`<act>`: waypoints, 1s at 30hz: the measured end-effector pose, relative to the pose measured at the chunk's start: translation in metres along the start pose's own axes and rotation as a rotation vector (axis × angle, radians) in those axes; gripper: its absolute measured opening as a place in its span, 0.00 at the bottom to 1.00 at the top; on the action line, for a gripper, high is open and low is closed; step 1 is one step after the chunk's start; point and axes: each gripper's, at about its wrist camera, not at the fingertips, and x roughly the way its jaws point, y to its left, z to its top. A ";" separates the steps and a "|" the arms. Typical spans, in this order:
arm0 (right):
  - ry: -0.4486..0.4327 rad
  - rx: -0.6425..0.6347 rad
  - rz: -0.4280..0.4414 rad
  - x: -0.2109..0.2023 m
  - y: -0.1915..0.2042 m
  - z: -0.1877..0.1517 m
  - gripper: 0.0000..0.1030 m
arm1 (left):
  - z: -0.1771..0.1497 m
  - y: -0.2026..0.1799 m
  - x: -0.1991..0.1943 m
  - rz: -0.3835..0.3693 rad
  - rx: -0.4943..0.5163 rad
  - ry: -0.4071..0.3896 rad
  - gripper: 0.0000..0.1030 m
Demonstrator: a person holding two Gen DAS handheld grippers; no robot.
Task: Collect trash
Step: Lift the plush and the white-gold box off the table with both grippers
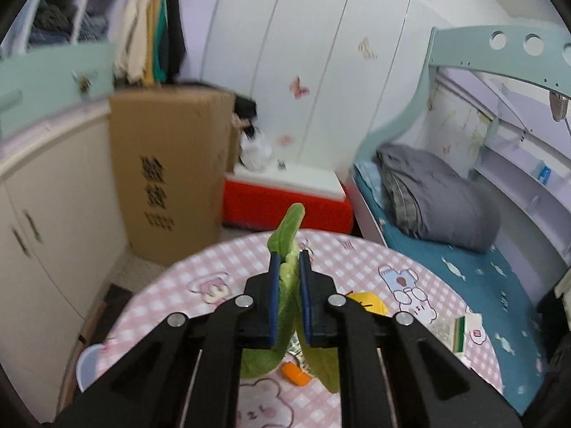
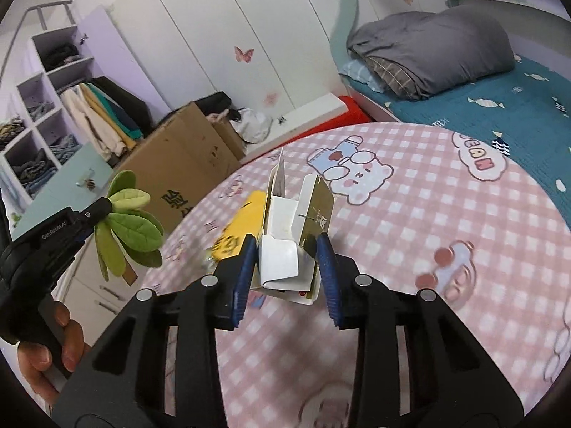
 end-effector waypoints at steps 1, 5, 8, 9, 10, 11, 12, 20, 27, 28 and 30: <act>-0.003 -0.002 0.012 -0.009 0.000 -0.003 0.34 | 0.000 -0.002 -0.010 0.015 0.007 -0.017 0.10; -0.012 -0.017 0.043 -0.033 0.005 -0.013 0.34 | -0.007 -0.010 -0.049 0.032 0.026 -0.043 0.10; -0.012 -0.022 0.069 -0.051 0.007 -0.023 0.34 | -0.018 -0.016 -0.071 0.051 0.049 -0.042 0.10; -0.012 -0.021 0.081 -0.056 0.008 -0.026 0.34 | -0.022 -0.017 -0.074 0.050 0.049 -0.036 0.10; -0.012 -0.021 0.089 -0.061 0.009 -0.028 0.34 | -0.026 -0.017 -0.080 0.049 0.048 -0.029 0.10; -0.014 -0.026 0.096 -0.067 0.009 -0.031 0.34 | -0.029 -0.017 -0.084 0.054 0.049 -0.027 0.10; -0.014 -0.028 0.101 -0.070 0.010 -0.032 0.34 | -0.033 -0.017 -0.089 0.059 0.052 -0.024 0.10; -0.008 -0.042 0.138 -0.091 0.015 -0.047 0.34 | -0.055 -0.014 -0.118 0.081 0.072 -0.001 0.10; 0.012 -0.080 0.153 -0.095 0.039 -0.059 0.34 | -0.062 0.010 -0.131 0.079 0.048 0.022 0.10; 0.016 -0.088 0.156 -0.094 0.045 -0.060 0.34 | -0.063 0.013 -0.132 0.077 0.043 0.025 0.10; 0.026 -0.107 0.163 -0.091 0.058 -0.065 0.34 | -0.064 0.027 -0.135 0.071 0.022 0.032 0.10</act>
